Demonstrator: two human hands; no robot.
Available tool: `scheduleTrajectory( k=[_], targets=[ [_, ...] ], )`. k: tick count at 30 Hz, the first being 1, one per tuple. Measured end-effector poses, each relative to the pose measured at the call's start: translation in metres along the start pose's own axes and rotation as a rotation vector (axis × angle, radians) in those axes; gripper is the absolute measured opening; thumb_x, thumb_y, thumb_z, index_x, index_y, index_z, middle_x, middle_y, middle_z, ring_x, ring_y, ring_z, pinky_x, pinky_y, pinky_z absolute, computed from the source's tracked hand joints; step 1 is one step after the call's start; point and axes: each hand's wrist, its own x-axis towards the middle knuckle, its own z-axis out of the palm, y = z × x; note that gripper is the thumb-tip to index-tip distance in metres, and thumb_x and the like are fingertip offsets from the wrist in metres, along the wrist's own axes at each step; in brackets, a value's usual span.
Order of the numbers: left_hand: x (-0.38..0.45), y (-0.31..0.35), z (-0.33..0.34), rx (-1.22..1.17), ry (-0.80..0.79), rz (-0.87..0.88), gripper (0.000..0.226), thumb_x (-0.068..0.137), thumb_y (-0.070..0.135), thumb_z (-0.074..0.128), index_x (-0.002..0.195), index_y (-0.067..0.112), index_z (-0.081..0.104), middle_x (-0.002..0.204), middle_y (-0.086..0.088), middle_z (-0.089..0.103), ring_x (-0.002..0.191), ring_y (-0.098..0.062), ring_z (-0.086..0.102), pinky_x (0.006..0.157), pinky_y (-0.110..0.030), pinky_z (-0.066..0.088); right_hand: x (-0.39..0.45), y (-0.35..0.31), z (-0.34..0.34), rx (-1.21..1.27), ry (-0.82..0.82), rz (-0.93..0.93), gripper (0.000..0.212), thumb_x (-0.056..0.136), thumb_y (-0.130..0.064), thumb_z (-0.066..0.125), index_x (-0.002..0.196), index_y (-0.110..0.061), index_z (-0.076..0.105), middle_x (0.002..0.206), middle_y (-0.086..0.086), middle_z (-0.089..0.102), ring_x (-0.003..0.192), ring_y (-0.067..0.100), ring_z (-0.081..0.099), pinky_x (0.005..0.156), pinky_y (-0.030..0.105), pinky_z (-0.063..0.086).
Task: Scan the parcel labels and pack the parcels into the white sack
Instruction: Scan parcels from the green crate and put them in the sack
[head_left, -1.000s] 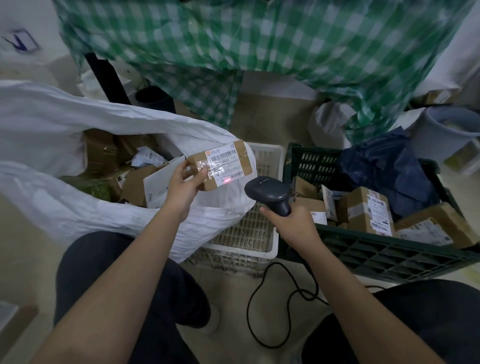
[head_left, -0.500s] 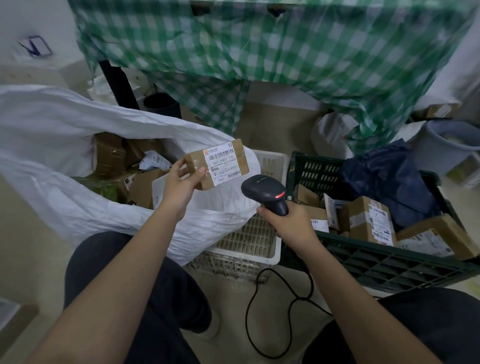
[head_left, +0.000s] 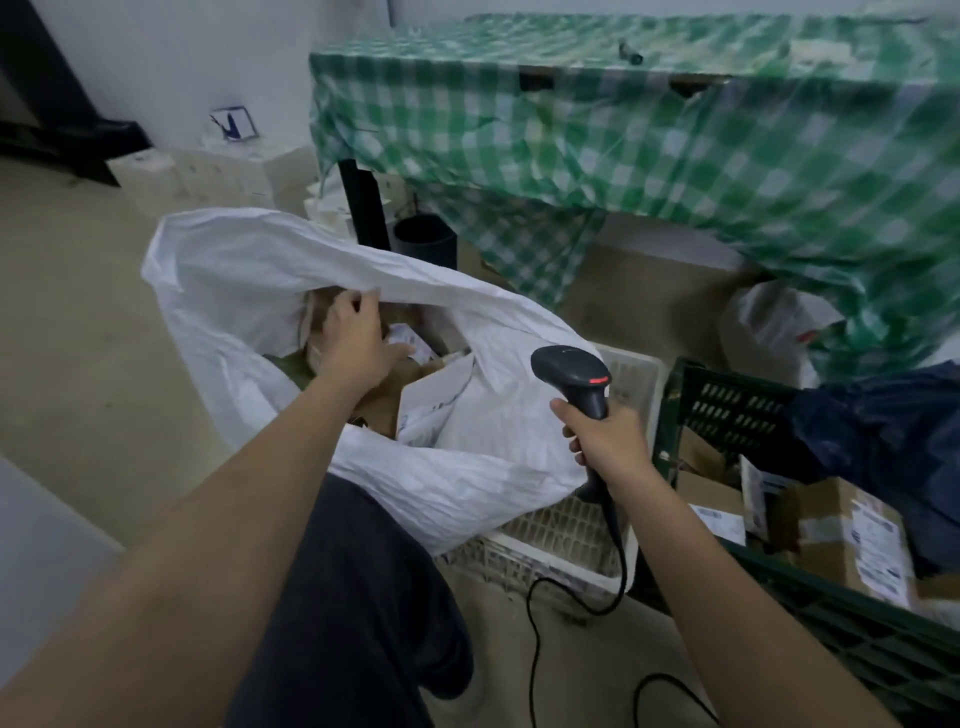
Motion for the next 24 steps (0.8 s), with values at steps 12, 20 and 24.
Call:
scheduleTrajectory(
  k=[12, 20, 24],
  targets=[
    [-0.083, 0.171, 0.130, -0.586, -0.437, 0.303, 0.037, 0.090, 0.020, 0.066, 0.125, 0.013, 0.055, 0.111, 0.001, 0.059, 0.102, -0.015, 0.058, 0.086, -0.021, 0.045, -0.025, 0.064, -0.153, -0.015, 0.268, 0.175, 0.018, 0.090, -0.019, 0.067, 0.082, -0.005, 0.059, 0.066, 0.010, 0.058, 0.055, 0.019, 0.050, 0.049, 0.028, 0.040],
    [-0.114, 0.258, 0.255, -0.549, -0.769, 0.260, 0.044, 0.091, 0.020, 0.064, 0.131, 0.011, 0.049, 0.111, 0.001, 0.056, 0.100, -0.010, 0.052, 0.085, -0.020, 0.042, 0.002, 0.100, -0.262, -0.032, 0.533, 0.249, 0.022, 0.087, -0.019, 0.067, 0.070, -0.013, 0.054, 0.061, 0.006, 0.053, 0.055, 0.019, 0.047, 0.047, 0.026, 0.036],
    [-0.110, 0.282, 0.325, -0.474, -0.850, 0.155, 0.052, 0.091, 0.023, 0.065, 0.136, 0.008, 0.044, 0.125, -0.007, 0.057, 0.106, -0.015, 0.054, 0.088, -0.024, 0.044, 0.036, 0.109, -0.291, -0.002, 0.552, 0.257, 0.024, 0.089, -0.021, 0.067, 0.069, -0.016, 0.055, 0.061, 0.002, 0.056, 0.054, 0.014, 0.051, 0.046, 0.020, 0.042]
  ],
)
